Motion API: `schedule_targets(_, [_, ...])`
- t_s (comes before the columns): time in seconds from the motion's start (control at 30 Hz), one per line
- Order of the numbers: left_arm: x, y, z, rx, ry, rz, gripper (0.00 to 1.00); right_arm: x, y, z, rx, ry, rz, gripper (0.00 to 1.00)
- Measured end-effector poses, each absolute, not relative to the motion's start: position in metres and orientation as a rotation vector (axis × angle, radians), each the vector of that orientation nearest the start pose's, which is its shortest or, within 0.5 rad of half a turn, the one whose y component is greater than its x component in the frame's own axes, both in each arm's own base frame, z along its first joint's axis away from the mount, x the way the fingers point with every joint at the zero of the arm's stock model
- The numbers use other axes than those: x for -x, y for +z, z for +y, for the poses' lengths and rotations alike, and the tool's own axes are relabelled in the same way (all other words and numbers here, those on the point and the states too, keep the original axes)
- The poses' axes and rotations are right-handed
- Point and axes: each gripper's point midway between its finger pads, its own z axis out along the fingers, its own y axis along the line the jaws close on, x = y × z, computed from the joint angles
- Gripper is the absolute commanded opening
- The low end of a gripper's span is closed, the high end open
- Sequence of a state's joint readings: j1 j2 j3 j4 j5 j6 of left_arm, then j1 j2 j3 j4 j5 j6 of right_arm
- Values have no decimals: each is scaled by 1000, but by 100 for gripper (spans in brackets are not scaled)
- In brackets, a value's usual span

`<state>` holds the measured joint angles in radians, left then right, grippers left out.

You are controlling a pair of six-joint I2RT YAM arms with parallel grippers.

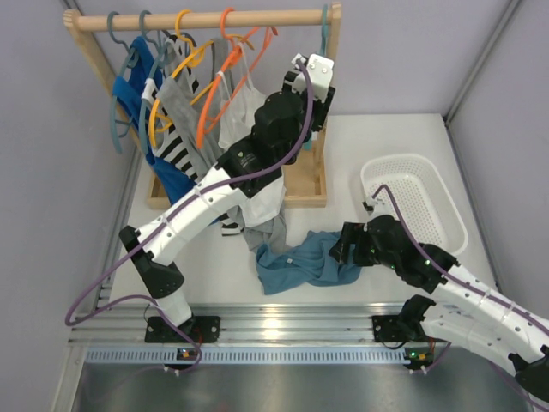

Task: Place the tank top on the hanger

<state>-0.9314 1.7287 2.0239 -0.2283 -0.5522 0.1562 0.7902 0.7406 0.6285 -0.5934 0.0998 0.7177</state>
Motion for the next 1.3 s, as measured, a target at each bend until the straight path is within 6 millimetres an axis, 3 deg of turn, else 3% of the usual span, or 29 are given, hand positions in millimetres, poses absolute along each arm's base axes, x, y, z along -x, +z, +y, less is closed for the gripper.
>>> schedule_targets(0.27, [-379,478,-340,-367,-178,1469,28,-166,137,182,32,666,2366,75])
schedule_targets(0.33, [-381,476,-340,-365,-168,1472,10,-166,137,183,34,669,2367,75])
schedule_targets(0.4, [-384,477,-335,-342,-141,1473,0,-165,137,183,35,670,2368,75])
schedule_targets(1.3, [-386,495,-330,-277,-131,1416,0,-164,136,184,41,672,2377,75])
